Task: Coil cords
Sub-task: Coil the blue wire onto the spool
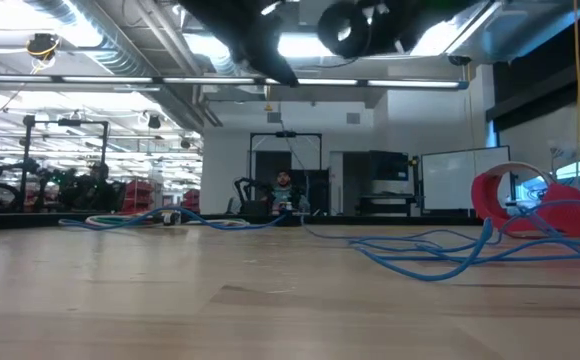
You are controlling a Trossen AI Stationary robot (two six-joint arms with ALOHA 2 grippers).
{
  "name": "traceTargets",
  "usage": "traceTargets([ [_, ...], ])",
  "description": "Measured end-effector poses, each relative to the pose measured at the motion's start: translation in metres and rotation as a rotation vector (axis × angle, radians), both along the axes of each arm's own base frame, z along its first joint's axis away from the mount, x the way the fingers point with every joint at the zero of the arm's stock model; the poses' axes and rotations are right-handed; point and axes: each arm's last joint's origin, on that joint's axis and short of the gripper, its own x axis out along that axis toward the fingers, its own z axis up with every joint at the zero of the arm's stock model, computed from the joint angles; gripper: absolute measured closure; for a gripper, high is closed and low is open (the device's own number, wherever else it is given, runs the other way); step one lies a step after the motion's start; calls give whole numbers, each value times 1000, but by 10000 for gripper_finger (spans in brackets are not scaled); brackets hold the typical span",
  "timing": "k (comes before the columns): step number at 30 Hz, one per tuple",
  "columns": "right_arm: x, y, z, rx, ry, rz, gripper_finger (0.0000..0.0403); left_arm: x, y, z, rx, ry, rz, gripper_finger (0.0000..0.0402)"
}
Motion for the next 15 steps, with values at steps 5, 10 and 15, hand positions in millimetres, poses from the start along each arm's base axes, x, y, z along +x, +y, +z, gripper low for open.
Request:
traceTargets([
  [5, 10, 0, -13, -1, 46, -5, 384, -12, -1, 3, -26, 51, 16, 400],
  [10, 19, -1, -26, 1, 92, -5, 384, -16, 4, 3, -30, 66, 40, 398],
  [15, 24, 0, -23, 10, 31, 20, 384, -16, 10, -1, -45, 60, 84, 397],
])
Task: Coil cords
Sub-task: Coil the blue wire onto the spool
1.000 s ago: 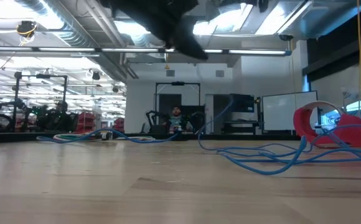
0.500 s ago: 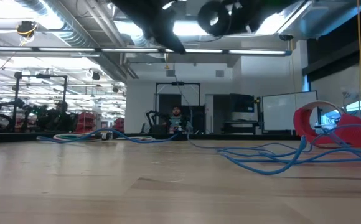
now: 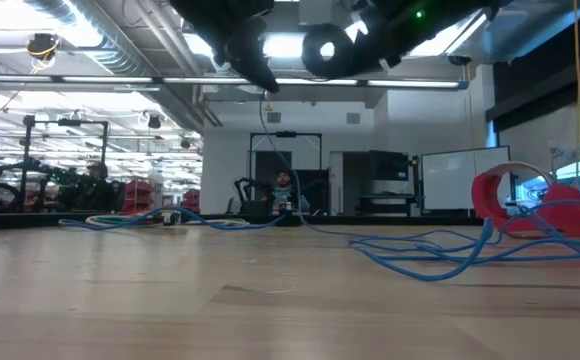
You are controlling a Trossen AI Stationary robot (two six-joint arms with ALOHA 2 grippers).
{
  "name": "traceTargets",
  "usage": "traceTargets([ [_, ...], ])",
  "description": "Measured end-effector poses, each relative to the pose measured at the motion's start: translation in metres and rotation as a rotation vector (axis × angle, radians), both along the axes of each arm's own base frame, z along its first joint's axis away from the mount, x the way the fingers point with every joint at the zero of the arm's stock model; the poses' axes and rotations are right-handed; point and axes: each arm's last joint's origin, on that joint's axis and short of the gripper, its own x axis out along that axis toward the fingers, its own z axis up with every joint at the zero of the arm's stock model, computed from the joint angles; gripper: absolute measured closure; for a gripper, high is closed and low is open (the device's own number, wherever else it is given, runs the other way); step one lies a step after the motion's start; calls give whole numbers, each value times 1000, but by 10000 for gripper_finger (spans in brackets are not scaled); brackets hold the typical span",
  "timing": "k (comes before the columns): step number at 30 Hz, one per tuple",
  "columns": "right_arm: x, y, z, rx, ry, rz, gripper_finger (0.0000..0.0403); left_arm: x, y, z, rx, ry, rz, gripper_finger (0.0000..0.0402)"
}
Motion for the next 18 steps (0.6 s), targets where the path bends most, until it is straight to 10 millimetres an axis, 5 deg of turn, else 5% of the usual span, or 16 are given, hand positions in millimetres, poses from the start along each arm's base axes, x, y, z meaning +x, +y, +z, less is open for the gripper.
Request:
traceTargets([
  [9, 2, 3, 2, 40, -25, 115, 384, -3, 10, -11, -12, 19, 46, 398],
  [18, 4, -3, -16, -62, 107, -81, 384, -16, -7, 17, -3, -102, -2, 397],
])
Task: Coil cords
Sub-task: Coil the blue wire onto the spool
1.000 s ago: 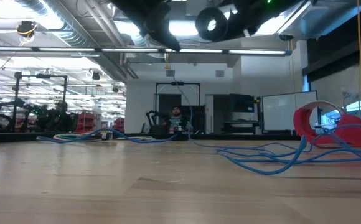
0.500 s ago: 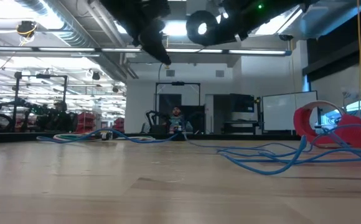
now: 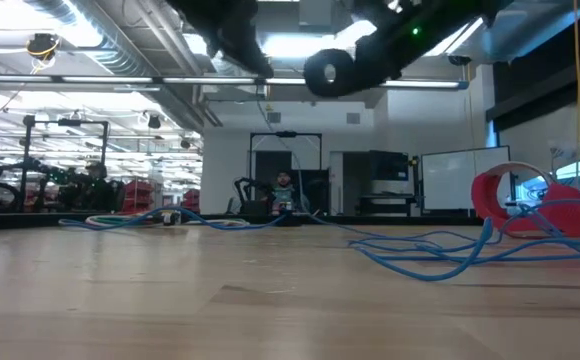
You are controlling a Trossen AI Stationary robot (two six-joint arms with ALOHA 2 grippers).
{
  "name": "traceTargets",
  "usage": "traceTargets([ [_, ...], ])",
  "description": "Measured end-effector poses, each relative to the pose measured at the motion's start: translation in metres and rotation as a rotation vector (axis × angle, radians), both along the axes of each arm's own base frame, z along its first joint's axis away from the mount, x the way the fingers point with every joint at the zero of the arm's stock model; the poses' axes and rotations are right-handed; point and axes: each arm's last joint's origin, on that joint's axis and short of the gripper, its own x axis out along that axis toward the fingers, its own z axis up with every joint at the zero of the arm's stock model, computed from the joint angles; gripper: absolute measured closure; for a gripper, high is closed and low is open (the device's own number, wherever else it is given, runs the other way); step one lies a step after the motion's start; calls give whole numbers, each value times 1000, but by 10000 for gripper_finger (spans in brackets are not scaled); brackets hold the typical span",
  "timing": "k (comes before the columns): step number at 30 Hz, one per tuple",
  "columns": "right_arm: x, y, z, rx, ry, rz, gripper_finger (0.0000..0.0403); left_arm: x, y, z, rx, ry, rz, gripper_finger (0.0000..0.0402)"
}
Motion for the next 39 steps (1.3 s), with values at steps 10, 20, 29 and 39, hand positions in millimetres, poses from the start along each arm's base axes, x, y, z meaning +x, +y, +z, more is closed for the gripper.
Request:
traceTargets([
  [10, 22, -5, -24, -113, 13, -122, 384, 7, -20, 0, -31, -58, -53, 392],
  [20, 37, -5, -27, -127, -112, -129, 384, 39, -28, -18, -47, -126, -147, 393],
  [29, 41, -3, -17, -72, -253, -70, 384, 56, -28, -44, -27, -54, -159, 394],
  [39, 40, 1, -3, -67, -353, -24, 384, 58, -32, -42, -17, -74, -174, 398],
])
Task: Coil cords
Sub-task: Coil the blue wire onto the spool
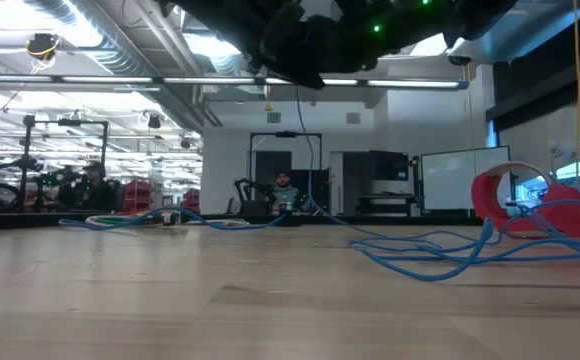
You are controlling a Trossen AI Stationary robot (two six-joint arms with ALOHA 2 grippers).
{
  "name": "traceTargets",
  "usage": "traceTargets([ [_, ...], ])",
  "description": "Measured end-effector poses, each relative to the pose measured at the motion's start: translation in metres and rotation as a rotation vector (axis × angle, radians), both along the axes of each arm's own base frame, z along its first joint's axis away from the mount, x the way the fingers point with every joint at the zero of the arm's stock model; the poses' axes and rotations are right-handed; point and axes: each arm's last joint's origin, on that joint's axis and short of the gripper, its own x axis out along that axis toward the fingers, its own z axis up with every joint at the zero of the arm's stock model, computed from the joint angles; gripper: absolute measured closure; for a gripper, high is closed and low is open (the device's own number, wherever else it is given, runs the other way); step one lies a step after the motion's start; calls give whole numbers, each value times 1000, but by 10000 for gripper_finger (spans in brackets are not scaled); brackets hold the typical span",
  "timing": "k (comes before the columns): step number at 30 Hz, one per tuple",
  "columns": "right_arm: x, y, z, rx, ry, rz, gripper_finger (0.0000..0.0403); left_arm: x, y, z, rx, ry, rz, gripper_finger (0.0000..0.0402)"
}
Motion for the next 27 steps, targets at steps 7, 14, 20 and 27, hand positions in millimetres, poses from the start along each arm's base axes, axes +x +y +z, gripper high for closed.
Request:
traceTargets([
  [7, -10, 4, 14, -27, 9, 0, 384, -6, -15, 9, 47, 2, -64, 398],
  [14, -13, 3, 13, -21, 50, -8, 384, -5, -15, 3, 24, 39, -58, 398],
  [20, -13, 4, 13, -21, 55, -5, 384, -7, -19, 2, 14, 54, -62, 398],
  [27, -13, 3, 13, -21, 55, -5, 384, -9, -18, 1, -6, 65, -46, 398],
])
